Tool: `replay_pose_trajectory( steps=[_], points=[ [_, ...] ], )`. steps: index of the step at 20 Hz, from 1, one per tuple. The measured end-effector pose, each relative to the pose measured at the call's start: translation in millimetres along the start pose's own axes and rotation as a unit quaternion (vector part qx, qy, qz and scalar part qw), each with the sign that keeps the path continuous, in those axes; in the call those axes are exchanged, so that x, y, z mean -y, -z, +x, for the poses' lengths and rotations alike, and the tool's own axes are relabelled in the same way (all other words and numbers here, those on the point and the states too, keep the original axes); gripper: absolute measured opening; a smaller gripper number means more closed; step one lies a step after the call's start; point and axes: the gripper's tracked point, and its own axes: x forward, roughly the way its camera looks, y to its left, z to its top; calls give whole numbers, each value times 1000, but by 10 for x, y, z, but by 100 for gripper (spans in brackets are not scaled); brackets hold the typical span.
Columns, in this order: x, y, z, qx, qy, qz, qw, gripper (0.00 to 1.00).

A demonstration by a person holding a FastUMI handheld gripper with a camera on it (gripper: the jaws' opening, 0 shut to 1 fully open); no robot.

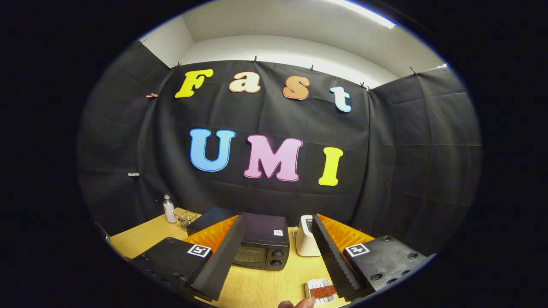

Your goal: Open the toaster oven, put the food inside, and close the toaster oven door.

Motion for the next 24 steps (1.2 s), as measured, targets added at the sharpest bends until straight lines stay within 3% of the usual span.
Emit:
replay_pose_trajectory(
  steps=[5, 12, 24],
  points=[
    [-247, 123, 178, -12, -22, 20, 1000, 97],
    [-974, 592, 641, -58, -58, 53, 995, 97],
    [-1595, 1842, 1532, -179, -40, 49, 982, 98]
  ],
)
